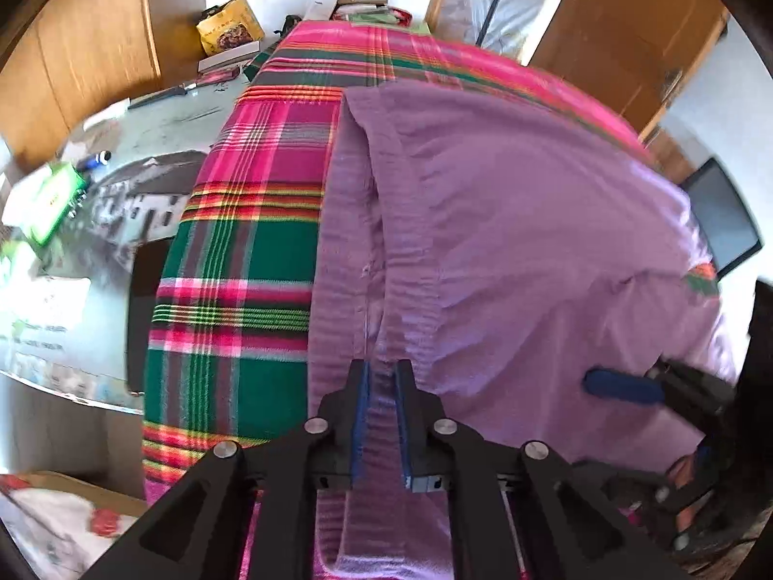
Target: Fold clothes
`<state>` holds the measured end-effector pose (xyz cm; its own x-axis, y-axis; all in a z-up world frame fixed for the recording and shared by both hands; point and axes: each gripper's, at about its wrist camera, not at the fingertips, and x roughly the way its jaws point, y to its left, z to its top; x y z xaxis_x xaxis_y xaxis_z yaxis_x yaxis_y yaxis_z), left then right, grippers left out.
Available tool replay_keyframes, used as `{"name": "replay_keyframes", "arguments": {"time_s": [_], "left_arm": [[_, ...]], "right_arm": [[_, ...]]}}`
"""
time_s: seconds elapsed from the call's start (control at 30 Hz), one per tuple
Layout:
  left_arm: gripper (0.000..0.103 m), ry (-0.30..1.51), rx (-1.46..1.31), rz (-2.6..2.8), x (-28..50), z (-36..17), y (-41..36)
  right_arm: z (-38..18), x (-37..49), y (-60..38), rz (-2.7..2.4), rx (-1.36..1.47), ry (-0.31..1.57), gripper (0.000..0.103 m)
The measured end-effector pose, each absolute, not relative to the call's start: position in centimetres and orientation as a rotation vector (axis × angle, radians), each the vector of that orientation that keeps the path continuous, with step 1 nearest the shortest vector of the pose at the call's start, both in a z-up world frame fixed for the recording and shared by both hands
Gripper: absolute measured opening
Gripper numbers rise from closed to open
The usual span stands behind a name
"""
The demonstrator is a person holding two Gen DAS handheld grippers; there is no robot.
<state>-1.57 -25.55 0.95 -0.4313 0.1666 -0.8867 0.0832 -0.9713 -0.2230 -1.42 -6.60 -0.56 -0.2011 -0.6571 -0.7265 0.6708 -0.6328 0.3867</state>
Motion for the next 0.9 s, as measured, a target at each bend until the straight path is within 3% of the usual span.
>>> {"name": "replay_keyframes", "arguments": {"time_s": [0.2, 0.37, 0.43, 0.53, 0.73, 0.9], "left_arm": [[0.030, -0.415, -1.628, 2.578, -2.1, 0.6, -25.2], [0.030, -0.370, -1.592, 2.555, -1.6, 0.9, -23.7], [0.023, -0.375, -1.530, 2.535, -1.3, 1.6, -23.2], [0.023, -0.427, -1.442, 2.485, -1.3, 2.0, -22.9], [0.021, -0.481, -1.598, 2.533, -3.4, 0.2, -24.0], [0.022, -0.407, -1.643, 2.559, -5.1, 0.3, -23.5]], "right_arm": [[-0.6, -1.2, -6.5, -1.934, 1.160, 0.009, 0.067], [-0.7, -1.3, -6.1, -1.930, 1.160, -0.016, 0.067], [-0.7, -1.3, -5.9, -1.929, 1.159, -0.023, 0.067], [-0.7, -1.2, -5.9, -1.930, 1.157, -0.020, 0.067], [-0.7, -0.9, -5.9, -1.932, 1.151, -0.016, 0.067], [-0.8, -0.7, -5.9, -1.934, 1.146, -0.012, 0.068]]}}
